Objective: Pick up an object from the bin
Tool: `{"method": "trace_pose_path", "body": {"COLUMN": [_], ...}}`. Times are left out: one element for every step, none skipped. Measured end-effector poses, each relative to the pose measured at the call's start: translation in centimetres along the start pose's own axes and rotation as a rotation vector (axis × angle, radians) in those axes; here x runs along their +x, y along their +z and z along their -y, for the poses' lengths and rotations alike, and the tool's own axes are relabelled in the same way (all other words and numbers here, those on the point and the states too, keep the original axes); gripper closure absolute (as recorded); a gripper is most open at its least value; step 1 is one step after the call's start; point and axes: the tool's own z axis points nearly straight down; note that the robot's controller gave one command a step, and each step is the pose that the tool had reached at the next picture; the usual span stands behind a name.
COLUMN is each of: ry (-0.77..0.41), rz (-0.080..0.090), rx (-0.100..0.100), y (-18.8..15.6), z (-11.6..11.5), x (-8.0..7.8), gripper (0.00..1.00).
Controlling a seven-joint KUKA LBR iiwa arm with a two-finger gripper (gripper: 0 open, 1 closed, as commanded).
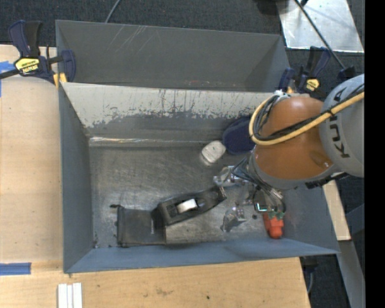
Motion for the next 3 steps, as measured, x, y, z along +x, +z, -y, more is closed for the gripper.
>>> {"method": "trace_pose_path", "body": {"ry": [-0.147,-0.145,-0.171], "rz": [-0.003,-0.011,0.011], "rx": [0.006,0.006,0.002], "y": [5.5,5.4,-13.1], "z": [-3.3,-3.2,-2.9], "x": [-5.2,-4.9,-4.1], "gripper": [0.00,1.00,1.00]}}
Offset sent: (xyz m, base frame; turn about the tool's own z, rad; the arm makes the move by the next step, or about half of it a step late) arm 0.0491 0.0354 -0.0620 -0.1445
